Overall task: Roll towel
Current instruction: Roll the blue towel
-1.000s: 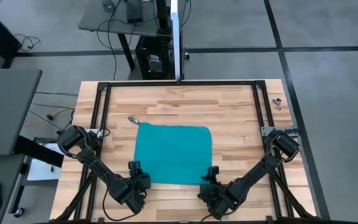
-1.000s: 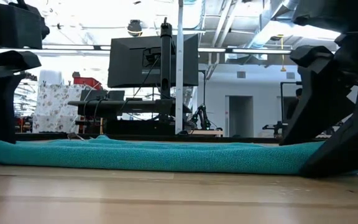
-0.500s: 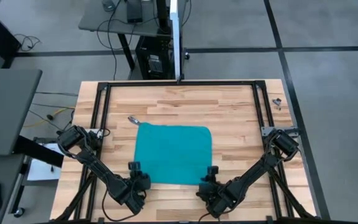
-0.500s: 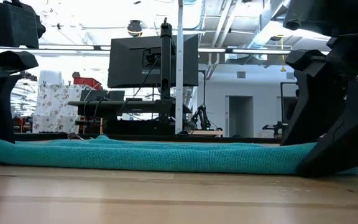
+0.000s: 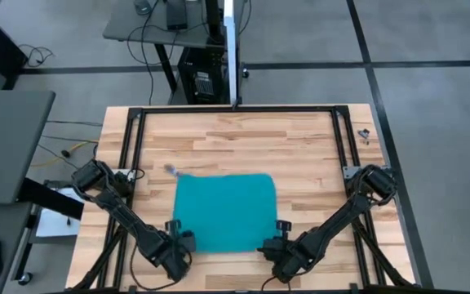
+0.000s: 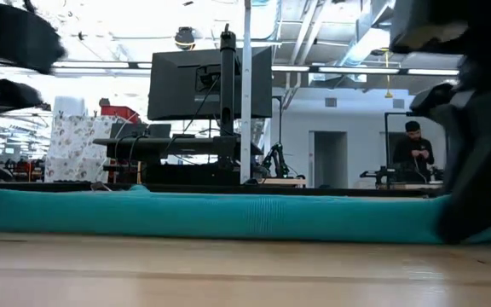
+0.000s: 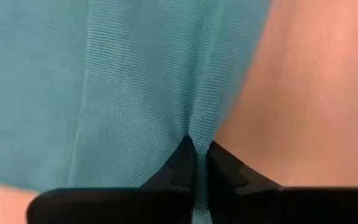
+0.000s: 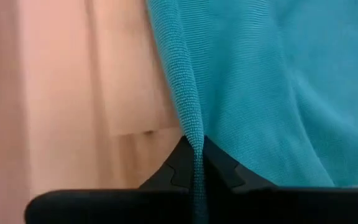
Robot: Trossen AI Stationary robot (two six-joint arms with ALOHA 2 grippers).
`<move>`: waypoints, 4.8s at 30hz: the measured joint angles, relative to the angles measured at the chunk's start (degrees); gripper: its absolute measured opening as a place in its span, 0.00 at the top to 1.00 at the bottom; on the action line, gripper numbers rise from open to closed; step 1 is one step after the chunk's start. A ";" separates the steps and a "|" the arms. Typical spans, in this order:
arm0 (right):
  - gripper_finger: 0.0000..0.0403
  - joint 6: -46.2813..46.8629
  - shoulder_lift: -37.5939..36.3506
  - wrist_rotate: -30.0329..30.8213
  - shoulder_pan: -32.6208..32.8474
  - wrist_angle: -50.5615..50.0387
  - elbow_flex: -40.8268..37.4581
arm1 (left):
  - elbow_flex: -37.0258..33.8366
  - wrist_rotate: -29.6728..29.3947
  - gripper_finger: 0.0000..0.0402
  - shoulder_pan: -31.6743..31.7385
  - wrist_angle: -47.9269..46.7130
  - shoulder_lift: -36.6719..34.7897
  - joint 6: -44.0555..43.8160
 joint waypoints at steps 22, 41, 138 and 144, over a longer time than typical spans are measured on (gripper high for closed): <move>1.00 1.71 -12.75 -19.99 -4.66 20.37 -14.92 | -12.82 12.43 1.00 1.73 20.53 -15.78 -7.92; 1.00 -4.62 -17.73 -35.49 -21.34 24.37 -24.03 | -26.11 15.31 1.00 10.20 23.99 -24.19 -2.49; 0.64 -36.54 -34.50 -13.96 -16.88 12.84 -13.68 | -0.61 -5.15 0.69 11.72 0.61 -24.01 22.00; 0.64 -29.42 -29.49 -4.74 -6.75 7.89 -11.70 | 3.21 -7.73 0.64 2.98 -3.46 -18.69 15.11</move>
